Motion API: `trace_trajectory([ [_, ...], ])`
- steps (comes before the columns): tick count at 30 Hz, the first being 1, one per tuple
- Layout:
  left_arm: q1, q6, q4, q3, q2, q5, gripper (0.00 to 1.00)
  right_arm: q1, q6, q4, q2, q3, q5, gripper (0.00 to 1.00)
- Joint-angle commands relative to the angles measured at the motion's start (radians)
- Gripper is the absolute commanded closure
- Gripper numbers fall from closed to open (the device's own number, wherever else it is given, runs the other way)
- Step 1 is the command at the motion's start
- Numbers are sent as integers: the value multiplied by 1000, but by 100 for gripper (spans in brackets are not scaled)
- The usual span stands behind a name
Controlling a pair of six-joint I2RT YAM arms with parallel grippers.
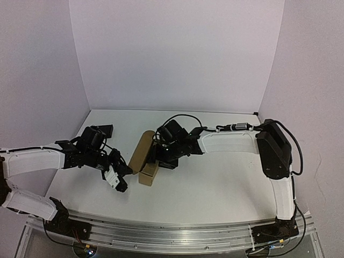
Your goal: Fold the paper box
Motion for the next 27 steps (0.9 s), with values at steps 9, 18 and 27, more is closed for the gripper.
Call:
trace_trajectory([
  [9,-22,126,103,17,40,105,100,56,-50,38,-45,9,-129,30],
  [18,-21,202,-73,49,48,121,100,15,-186,37,-147,-130,-241,23],
  [27,-21,218,-136,84,85,82,100,-27,-328,30,-252,-155,-331,7],
])
